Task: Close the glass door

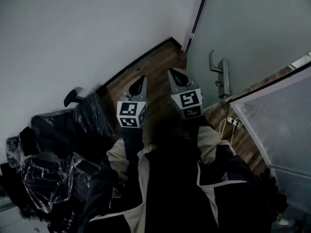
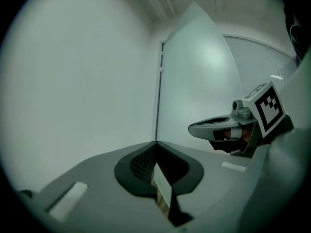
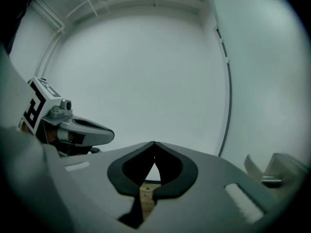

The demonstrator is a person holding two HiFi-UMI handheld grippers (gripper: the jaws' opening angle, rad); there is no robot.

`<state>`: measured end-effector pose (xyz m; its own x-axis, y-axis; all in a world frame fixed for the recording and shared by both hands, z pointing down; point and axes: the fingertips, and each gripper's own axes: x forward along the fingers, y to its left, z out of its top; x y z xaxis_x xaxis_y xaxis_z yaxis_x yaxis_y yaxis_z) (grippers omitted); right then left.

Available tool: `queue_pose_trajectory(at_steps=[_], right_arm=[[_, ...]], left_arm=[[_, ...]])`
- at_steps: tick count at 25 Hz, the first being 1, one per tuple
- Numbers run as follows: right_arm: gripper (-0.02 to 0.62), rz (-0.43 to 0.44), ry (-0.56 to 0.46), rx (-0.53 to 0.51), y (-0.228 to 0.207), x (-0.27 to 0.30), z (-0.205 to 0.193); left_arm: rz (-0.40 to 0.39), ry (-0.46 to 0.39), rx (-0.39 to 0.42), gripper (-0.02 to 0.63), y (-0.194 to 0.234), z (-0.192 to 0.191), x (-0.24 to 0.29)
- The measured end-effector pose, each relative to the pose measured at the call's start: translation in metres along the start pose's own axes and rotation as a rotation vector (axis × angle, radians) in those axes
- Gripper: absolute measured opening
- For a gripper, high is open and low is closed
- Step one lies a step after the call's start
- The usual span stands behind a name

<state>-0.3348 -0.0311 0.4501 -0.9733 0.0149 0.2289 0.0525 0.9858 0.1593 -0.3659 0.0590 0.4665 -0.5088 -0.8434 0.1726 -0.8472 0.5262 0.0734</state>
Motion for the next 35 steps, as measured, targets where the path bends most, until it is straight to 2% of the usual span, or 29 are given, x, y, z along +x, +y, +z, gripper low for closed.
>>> queue_pose_trajectory(at_steps=[5,7,12,17,23,27,31,35], right_arm=[[0.008,-0.183,0.015,0.020,-0.075,-0.013,-0.003],[0.008,-0.228,0.009,0.011,-0.098,-0.017,-0.003],[0.011,-0.316,0.025,0.027,-0.124,-0.026,0.002],[0.011,-0.482,0.076,0.039,-0.141,-0.035,-0.004],[0.011,-0.672,0.186,0.005,-0.151,-0.048,-0.010],[0.012,-0.787,0.207,0.039,-0.150,-0.065,-0.015],[0.024,-0.888,0.189,0.069,-0.151,-0.091,-0.009],[0.085,-0.919,0.208,0.050,-0.156,-0.104,-0.005]], left_arm=[[-0.188,0.004,0.035,0.005,-0.041,0.016,0.076],[-0.250,-0.006,0.048,0.005,-0.058,0.026,0.102],[-0.378,-0.015,0.055,0.005,-0.086,0.038,0.146],[-0.580,-0.007,0.068,0.005,-0.110,0.043,0.179],[-0.777,0.007,0.089,0.005,-0.127,0.045,0.189],[-0.874,0.008,0.102,0.005,-0.137,0.043,0.180],[-0.934,-0.003,0.117,0.005,-0.145,0.047,0.171],[-0.967,-0.010,0.116,0.005,-0.153,0.049,0.170]])
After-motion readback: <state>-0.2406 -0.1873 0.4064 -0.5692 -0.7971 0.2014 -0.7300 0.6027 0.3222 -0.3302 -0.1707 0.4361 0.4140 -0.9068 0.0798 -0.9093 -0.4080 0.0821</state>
